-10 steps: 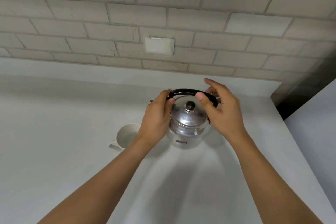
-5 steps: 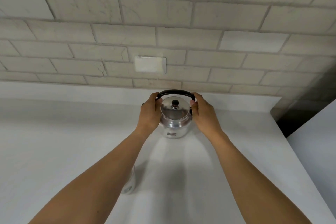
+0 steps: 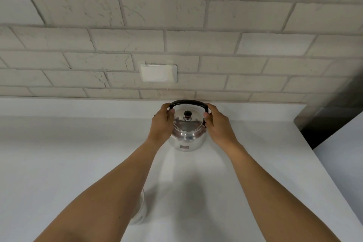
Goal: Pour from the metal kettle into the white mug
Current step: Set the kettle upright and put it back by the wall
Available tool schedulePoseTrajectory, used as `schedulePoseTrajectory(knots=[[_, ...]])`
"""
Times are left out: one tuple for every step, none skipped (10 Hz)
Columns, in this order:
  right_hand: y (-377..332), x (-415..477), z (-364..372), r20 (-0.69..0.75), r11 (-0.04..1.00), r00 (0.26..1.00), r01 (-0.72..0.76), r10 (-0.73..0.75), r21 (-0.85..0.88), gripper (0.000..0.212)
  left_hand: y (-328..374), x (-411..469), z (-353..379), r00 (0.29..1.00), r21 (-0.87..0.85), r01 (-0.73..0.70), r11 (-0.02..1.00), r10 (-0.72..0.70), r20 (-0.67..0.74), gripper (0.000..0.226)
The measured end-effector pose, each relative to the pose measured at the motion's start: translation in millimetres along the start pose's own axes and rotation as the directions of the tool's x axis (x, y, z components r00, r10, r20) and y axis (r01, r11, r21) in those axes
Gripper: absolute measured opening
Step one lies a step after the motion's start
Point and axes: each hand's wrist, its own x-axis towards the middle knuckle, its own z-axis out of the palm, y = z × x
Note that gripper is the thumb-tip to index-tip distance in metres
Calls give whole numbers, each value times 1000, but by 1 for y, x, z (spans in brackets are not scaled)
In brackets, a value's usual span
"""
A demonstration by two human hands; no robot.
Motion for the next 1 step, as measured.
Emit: schedulePoseTrajectory(knots=[[0, -6, 5, 16, 998, 998, -58, 58, 15, 47, -2, -4, -7, 998, 18, 33, 999, -32, -48, 47]])
